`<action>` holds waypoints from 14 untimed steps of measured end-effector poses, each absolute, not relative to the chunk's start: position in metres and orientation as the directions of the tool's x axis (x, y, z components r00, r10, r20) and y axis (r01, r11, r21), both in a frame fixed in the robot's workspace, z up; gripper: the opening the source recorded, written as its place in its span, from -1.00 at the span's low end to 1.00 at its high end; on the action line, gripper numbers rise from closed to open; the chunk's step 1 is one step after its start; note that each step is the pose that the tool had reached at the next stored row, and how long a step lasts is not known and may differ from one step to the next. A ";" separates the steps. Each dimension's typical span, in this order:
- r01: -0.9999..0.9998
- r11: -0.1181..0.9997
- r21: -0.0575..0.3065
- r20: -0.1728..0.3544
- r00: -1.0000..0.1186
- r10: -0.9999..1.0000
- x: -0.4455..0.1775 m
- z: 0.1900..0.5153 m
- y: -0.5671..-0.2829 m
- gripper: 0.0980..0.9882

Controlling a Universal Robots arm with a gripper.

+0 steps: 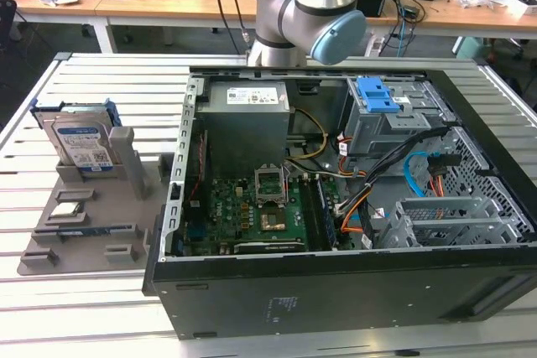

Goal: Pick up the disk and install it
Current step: 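Pick up the disk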

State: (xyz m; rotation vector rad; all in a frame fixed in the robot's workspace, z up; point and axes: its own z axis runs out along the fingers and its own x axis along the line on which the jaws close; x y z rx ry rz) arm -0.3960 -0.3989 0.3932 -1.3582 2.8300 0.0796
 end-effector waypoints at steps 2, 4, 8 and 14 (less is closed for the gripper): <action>-0.794 0.606 0.045 -0.023 -0.607 -0.794 -0.396 0.393 -0.399 -0.98; -0.805 0.592 0.045 -0.023 -0.593 -0.805 -0.396 0.393 -0.399 -0.98; -0.829 0.558 0.045 -0.023 -0.559 -0.829 -0.396 0.393 -0.399 -0.98; -0.861 0.507 0.045 -0.023 -0.509 -0.861 -0.396 0.393 -0.399 -0.98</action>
